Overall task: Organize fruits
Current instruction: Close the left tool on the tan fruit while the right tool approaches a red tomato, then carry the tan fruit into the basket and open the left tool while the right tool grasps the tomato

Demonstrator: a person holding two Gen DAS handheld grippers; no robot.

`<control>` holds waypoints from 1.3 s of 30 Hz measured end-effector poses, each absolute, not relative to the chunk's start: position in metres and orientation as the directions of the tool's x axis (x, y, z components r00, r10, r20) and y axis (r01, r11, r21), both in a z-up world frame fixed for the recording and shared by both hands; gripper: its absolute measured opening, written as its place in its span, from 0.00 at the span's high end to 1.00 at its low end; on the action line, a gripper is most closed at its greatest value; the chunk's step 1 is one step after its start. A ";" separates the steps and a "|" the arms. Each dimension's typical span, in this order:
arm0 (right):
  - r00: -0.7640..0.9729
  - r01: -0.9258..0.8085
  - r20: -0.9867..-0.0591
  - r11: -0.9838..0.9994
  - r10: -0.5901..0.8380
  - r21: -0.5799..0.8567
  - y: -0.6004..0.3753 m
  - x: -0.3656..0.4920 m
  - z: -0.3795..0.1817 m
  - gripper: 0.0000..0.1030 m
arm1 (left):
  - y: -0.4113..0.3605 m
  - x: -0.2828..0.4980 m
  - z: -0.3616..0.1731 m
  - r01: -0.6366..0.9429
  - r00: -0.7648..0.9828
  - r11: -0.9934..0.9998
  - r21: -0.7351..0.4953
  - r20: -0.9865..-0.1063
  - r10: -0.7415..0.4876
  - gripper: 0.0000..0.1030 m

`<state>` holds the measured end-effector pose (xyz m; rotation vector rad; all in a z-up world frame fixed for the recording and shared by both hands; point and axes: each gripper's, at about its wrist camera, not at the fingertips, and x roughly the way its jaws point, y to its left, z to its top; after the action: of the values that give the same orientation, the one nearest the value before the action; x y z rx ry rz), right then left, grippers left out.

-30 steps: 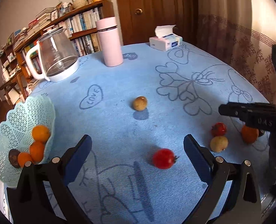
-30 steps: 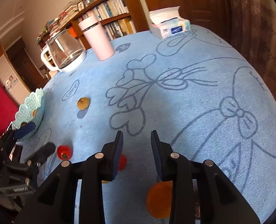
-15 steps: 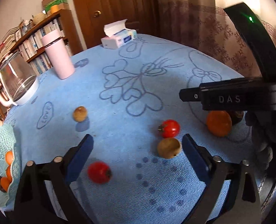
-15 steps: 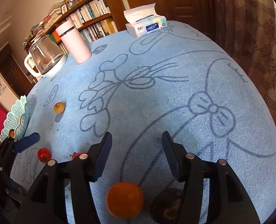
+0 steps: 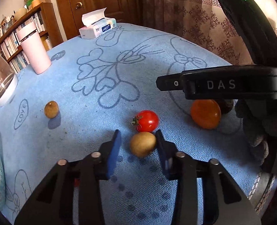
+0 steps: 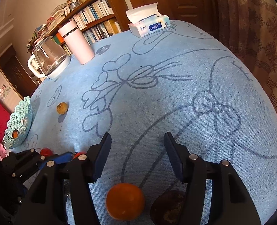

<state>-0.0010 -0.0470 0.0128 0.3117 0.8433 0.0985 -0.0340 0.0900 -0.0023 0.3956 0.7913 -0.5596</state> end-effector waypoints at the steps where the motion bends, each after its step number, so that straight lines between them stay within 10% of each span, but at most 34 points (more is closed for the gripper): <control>1: 0.670 0.028 -0.711 0.950 0.213 0.311 -0.046 -0.002 0.014 0.42 | 0.091 -0.035 -0.001 0.611 0.566 0.784 0.113 -0.754 -0.332 0.73; 39: 0.595 -0.310 -0.758 0.946 0.267 0.090 0.045 -0.026 0.018 0.73 | 0.219 -0.022 0.069 0.284 0.777 0.959 0.023 -0.592 -0.215 0.73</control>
<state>-0.0264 0.0453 0.0177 -0.0531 0.8715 0.3356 -0.0215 0.2194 0.0691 0.1135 0.6261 -0.2704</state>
